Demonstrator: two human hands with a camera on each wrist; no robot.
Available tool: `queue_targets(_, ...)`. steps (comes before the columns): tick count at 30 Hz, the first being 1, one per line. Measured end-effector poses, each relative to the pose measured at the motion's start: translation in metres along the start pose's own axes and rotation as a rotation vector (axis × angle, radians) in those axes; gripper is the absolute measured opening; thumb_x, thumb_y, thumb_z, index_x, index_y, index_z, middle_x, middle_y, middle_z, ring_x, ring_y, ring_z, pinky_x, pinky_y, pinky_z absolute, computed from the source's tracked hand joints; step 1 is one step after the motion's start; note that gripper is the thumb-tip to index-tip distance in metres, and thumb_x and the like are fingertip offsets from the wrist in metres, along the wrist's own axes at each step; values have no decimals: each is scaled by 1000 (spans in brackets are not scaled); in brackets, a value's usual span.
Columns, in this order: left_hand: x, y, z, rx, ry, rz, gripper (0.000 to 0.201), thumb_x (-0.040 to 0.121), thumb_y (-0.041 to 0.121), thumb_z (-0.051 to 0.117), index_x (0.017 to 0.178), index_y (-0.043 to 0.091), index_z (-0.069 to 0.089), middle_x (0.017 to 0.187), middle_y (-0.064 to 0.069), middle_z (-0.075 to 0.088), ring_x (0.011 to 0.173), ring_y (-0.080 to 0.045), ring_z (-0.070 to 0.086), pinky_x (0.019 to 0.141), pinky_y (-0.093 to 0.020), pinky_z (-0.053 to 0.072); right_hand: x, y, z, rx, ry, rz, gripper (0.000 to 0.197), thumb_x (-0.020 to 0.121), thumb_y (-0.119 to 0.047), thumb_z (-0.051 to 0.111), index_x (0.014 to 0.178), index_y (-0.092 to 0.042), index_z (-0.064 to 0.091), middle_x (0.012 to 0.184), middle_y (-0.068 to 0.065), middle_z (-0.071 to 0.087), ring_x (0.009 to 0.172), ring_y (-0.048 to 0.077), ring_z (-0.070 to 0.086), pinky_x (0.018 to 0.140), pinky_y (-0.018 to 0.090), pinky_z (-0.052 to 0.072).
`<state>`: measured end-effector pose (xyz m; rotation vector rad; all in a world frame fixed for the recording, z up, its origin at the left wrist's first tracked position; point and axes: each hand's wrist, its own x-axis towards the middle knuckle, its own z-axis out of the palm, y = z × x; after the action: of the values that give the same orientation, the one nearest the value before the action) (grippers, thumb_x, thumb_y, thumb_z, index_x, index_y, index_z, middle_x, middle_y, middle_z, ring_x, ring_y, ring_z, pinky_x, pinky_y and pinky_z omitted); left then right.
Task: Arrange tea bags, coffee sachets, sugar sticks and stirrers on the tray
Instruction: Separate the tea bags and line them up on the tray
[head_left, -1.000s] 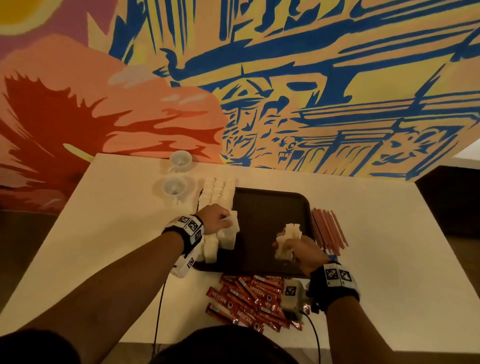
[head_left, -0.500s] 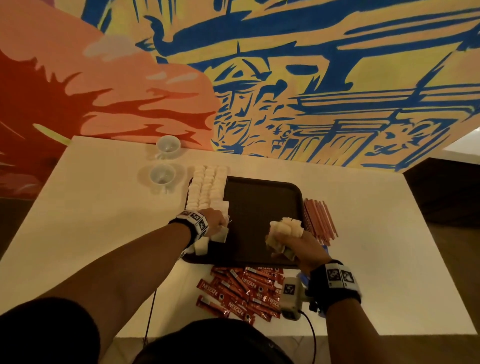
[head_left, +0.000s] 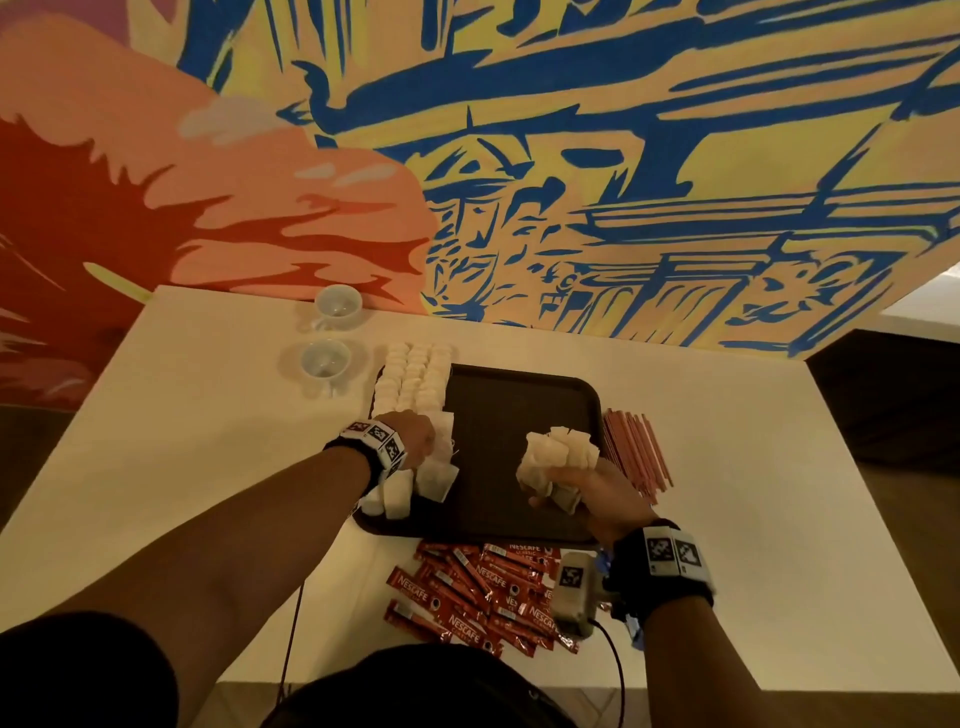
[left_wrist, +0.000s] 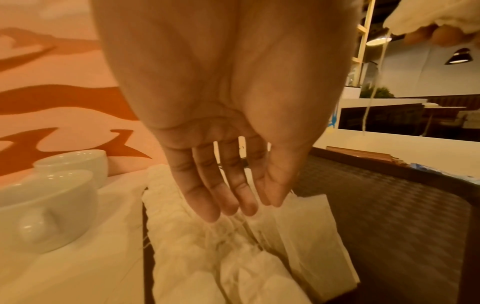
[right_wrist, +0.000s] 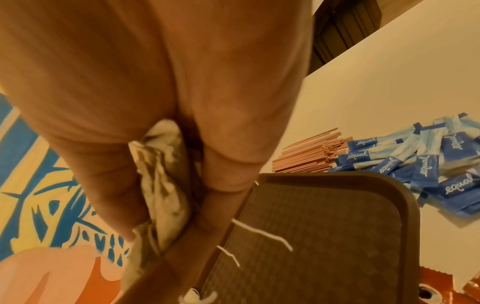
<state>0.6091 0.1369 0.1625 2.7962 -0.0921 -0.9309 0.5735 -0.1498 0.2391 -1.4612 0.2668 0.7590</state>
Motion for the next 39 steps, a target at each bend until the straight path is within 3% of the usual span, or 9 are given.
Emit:
queue_targets(2,-6,-4,-6,-19,36,-28,28,93,25,61,120,26,66,128,-4,62,113,-26,61,95,-35,52,-1,0,1,23,-20,-21,37,95,-2,61,130,-12,60,122,18,68,98,30,73,76,38,62)
queue_targets(7,-26,-8,-17,-177,136,-98,20,90,36,65,109,33,69,129,0,61,115,-23,60,97,-33,50,-2,-2,4,12,-70,-51,42,92,-2,65,131,-16,59,125,13,68,104,32,72,93,52,56)
queue_targets(10,-45,3,-23,-376,209,-62,18,91,34,67,107,27,72,122,1,66,112,-20,61,95,-30,49,-4,-6,6,32,-89,-58,40,92,0,66,129,-15,61,124,12,69,106,32,72,84,45,61)
queue_targets(14,-78,35,-32,-805,237,68,21,96,34,65,112,21,71,106,5,70,100,-16,67,73,-21,53,-7,-9,8,19,-113,-93,37,90,0,69,124,-16,64,116,10,73,103,32,72,79,42,61)
queue_targets(18,-105,65,-38,-1037,215,131,30,98,42,59,118,23,70,113,2,71,103,-18,68,73,-21,55,-12,-12,8,-60,-116,-143,38,87,-7,76,123,-13,66,111,11,75,92,27,73,68,37,58)
queue_targets(22,-119,83,-39,-1054,204,182,29,91,43,69,114,25,72,113,4,73,101,-15,69,80,-26,58,-22,-16,5,-98,-159,-200,36,85,-8,79,118,-18,68,107,6,77,88,20,74,65,34,59)
queue_targets(26,-127,95,-38,-1007,253,207,23,92,24,72,107,7,73,99,-12,73,82,-12,66,74,-26,57,-27,-17,-1,-140,-207,-223,41,83,-10,81,121,-19,67,109,6,76,91,21,73,65,33,58)
queue_targets(30,-138,104,-37,-1035,351,184,20,93,19,71,102,2,72,85,-3,71,70,-6,64,65,-20,54,-31,-14,-10,-190,-265,-233,41,82,-10,82,120,-14,69,105,9,76,87,21,70,68,33,56)
queue_targets(39,-158,120,-33,-1095,367,172,15,96,18,66,104,6,71,84,5,72,71,-4,64,65,-19,53,-36,-11,-27,-126,-259,-242,38,84,-7,79,120,-8,67,99,12,73,80,20,69,60,29,55)
